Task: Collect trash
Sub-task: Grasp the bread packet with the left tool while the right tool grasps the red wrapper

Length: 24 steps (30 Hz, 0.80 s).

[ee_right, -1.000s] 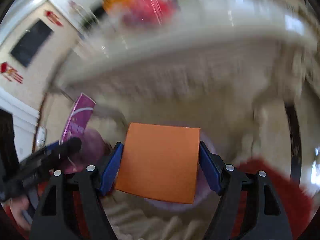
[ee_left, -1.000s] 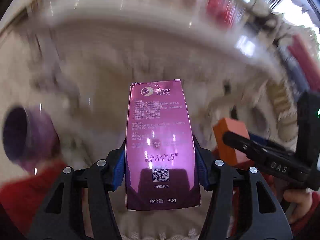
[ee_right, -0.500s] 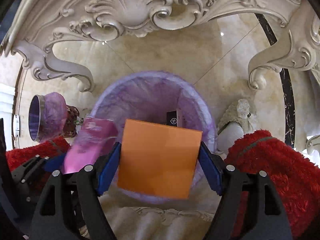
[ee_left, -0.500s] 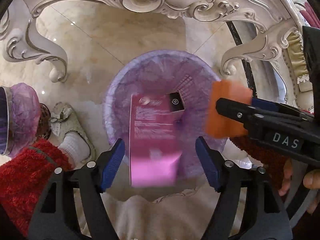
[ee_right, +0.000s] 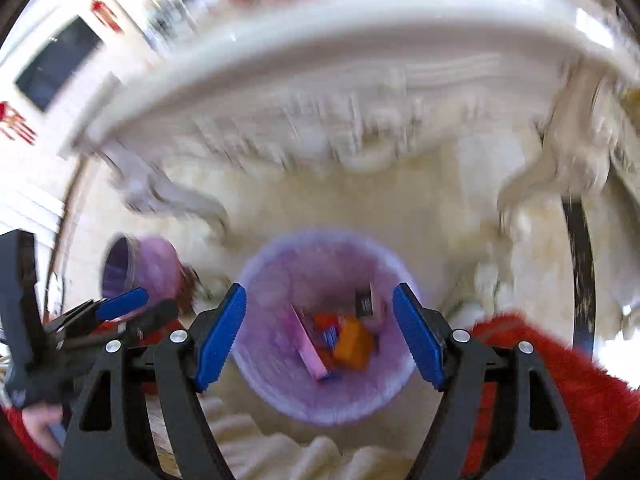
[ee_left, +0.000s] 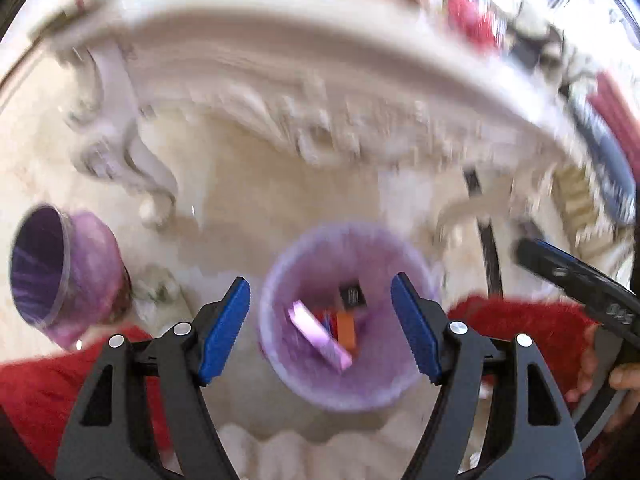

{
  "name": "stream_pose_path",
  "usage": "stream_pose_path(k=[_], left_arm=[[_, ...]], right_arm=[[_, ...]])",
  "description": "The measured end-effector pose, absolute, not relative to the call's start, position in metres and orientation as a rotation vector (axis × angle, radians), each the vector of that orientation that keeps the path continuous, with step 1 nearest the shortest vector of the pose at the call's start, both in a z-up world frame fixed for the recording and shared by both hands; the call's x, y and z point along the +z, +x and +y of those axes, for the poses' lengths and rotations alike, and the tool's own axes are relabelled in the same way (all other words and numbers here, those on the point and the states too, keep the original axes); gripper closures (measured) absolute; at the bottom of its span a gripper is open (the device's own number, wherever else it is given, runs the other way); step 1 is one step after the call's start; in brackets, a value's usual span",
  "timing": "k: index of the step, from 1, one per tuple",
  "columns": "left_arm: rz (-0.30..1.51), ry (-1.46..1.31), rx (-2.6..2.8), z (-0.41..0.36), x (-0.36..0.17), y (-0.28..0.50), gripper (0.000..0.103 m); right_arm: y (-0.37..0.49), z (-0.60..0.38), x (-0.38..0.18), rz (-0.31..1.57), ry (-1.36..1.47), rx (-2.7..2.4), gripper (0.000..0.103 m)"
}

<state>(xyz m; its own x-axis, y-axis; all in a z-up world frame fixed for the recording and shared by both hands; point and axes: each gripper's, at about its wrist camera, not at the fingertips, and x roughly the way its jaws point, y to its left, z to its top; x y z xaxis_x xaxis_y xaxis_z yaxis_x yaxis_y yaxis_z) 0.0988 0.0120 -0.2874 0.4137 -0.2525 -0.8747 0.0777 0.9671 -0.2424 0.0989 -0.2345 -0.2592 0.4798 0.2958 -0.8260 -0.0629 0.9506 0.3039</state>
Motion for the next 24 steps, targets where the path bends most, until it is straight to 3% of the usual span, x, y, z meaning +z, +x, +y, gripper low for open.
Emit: stream_pose_path(k=[4,9,15,24], left_arm=[[0.980,-0.161,-0.189,0.024,-0.243,0.112,0.029],[0.880,-0.167,-0.220,0.013,-0.201,0.165,0.025],[0.842,-0.181,-0.216,-0.007,-0.181,0.241,0.025],[0.864,-0.108,-0.266,-0.026,-0.201,0.288,0.025]], right_arm=[[0.113,-0.247,-0.195,0.827,0.170,0.270,0.032],[0.166,-0.234,-0.152,0.720,0.009,0.372,0.032],[0.227,-0.214,-0.158,0.737,-0.152,0.463,0.032],[0.272,-0.201,-0.186,0.783,-0.282,0.499,0.032]])
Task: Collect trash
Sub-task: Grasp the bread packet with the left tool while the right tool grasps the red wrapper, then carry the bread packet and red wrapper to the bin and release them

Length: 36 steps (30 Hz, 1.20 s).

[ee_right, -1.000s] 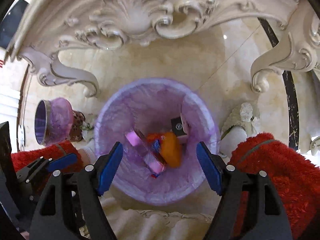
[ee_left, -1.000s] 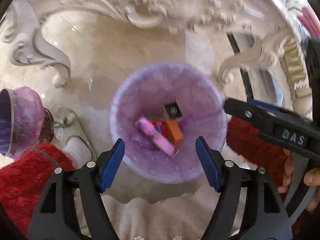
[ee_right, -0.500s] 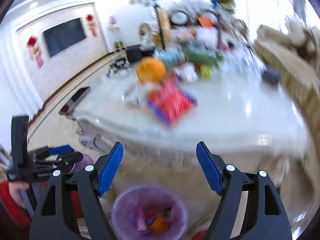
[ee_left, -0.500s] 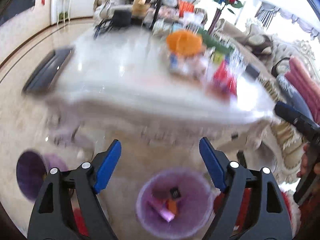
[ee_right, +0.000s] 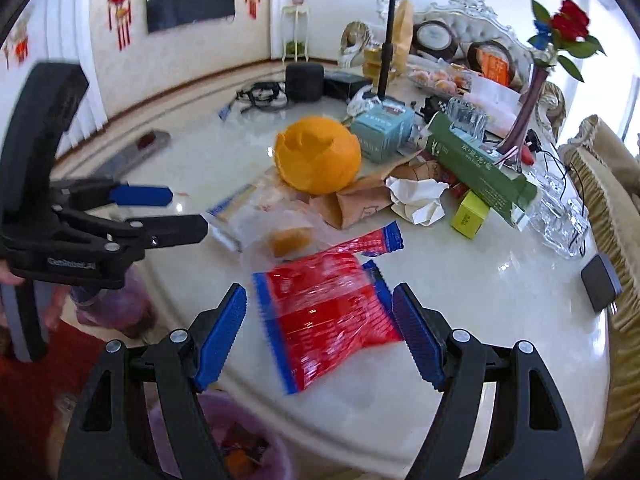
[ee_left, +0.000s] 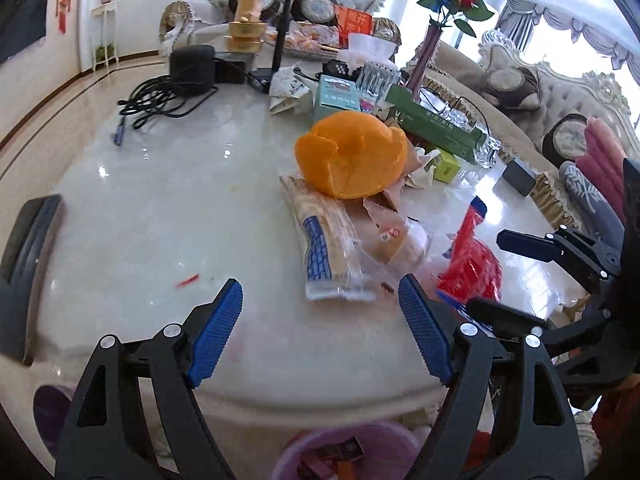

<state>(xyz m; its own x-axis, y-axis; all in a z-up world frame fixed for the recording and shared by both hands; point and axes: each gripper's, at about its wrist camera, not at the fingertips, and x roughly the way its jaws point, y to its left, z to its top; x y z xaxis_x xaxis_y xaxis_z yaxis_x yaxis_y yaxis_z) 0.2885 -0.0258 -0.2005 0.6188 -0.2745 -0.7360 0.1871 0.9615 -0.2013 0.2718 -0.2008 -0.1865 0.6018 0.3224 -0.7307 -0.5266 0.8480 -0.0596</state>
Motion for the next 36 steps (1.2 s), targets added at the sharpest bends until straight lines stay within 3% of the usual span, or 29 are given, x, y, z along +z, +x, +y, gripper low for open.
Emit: stream_pose_path(k=[13,17,24,26,27,28,36], left_arm=[[0.880,-0.094,-0.263,-0.045,-0.212,0.329,0.025],[0.874,-0.088,-0.245,-0.051,-0.217,0.334,0.025],[0.845,0.013,-0.234,-0.049,-0.221,0.323,0.025],[0.852,0.069,-0.214,-0.054,-0.222,0.325,0.031],[0.850,0.088,-0.207,-0.055,-0.222,0.325,0.040],[0.846,0.113,-0.190,-0.056,-0.221,0.326,0.060],[0.859,-0.025,-0.203,-0.033,-0.216,0.333,0.069]], right_arm=[[0.282,-0.228,-0.205,0.793,-0.262,0.374,0.034],[0.287,-0.240,-0.207,0.793,-0.207,0.331,0.043],[0.295,-0.244,-0.207,0.816,-0.177,0.314,0.049],[0.294,-0.245,-0.207,0.816,-0.166,0.312,0.051],[0.294,-0.246,-0.207,0.817,-0.156,0.308,0.052],[0.294,-0.247,-0.208,0.821,-0.141,0.303,0.054],[0.295,-0.254,-0.204,0.826,-0.047,0.269,0.076]])
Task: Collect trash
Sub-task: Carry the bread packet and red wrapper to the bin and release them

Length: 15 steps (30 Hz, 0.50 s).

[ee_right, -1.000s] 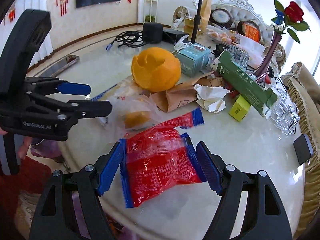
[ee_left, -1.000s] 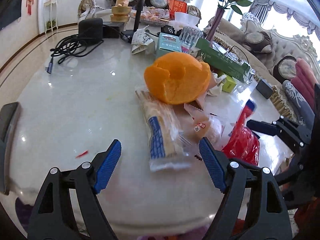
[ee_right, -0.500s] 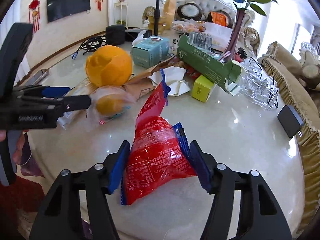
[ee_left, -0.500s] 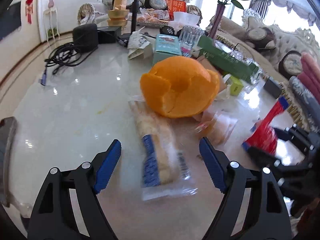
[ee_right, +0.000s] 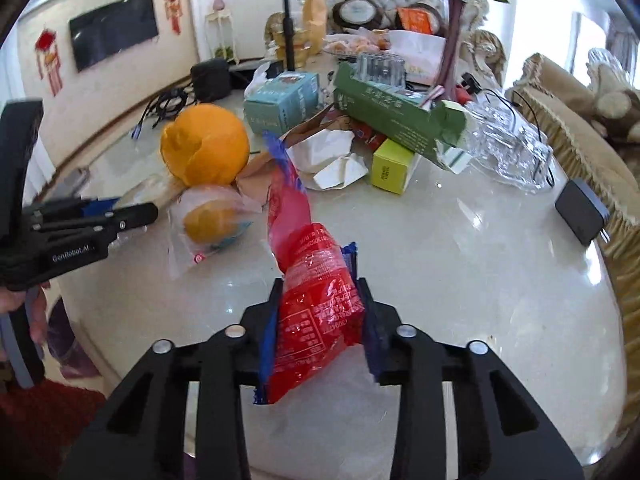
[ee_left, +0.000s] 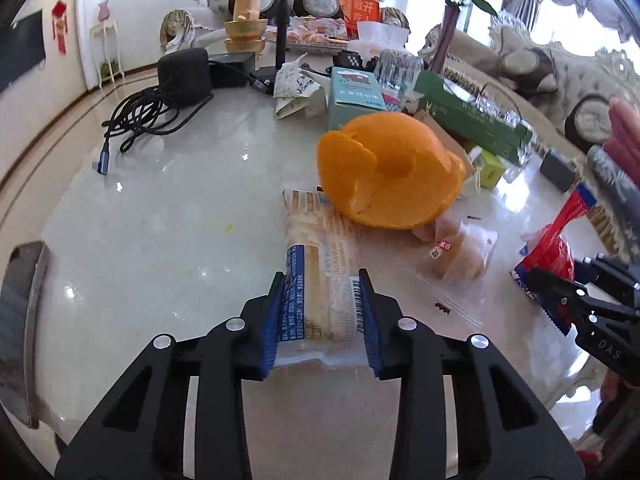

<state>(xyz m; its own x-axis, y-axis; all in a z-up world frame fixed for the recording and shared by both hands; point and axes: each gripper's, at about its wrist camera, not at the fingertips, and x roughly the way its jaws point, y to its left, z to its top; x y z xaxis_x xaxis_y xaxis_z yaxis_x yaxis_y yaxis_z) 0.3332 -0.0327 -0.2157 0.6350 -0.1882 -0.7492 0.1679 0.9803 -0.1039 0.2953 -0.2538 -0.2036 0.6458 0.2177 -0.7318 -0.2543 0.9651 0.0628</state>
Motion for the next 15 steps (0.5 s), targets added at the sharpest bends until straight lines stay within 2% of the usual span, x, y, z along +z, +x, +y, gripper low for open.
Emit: stream_pose_path(k=[9,15], left_arm=[[0.792,-0.050,-0.196,-0.003,-0.184,0.296,0.071],[0.775,-0.039,-0.313,-0.001,-0.149,0.209,0.071]], right_arm=[[0.272,-0.266,-0.184,0.808,0.090,0.263,0.078],[0.196,-0.252,-0.147,0.754,0.128,0.292,0.078]])
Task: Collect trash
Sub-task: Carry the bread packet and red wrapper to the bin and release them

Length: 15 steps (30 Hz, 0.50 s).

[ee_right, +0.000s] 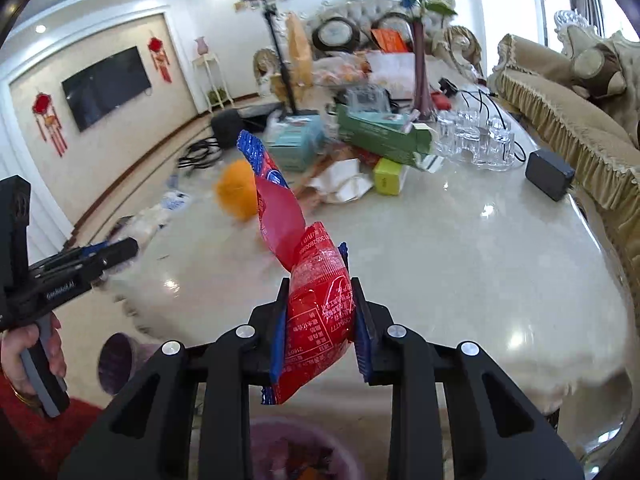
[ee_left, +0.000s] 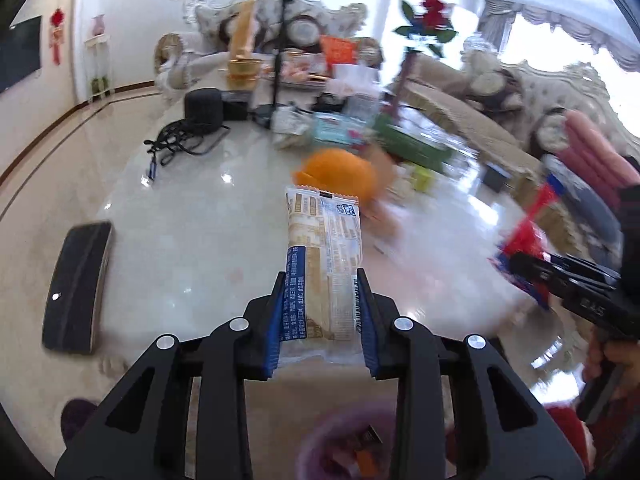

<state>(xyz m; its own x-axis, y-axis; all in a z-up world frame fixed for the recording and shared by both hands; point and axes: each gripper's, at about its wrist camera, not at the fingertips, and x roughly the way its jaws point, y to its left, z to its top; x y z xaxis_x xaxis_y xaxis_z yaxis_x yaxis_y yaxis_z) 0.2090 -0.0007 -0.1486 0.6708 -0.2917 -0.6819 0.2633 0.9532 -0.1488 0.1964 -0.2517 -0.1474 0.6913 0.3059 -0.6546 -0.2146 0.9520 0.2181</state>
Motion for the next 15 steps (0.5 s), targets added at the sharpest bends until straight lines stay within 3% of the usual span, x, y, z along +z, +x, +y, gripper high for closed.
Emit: stream_pose_path(k=[6,15], left_arm=[[0.916,-0.084,-0.395,-0.012,-0.186,0.118,0.071],[1.331,-0.134,-0.387,-0.038,-0.344,0.088,0.071]], right_arm=[[0.116,-0.213,-0.177,0.902,0.134,0.330,0.078],[0.101,-0.202,-0.344,1.401,0.182,0.198,0.078]])
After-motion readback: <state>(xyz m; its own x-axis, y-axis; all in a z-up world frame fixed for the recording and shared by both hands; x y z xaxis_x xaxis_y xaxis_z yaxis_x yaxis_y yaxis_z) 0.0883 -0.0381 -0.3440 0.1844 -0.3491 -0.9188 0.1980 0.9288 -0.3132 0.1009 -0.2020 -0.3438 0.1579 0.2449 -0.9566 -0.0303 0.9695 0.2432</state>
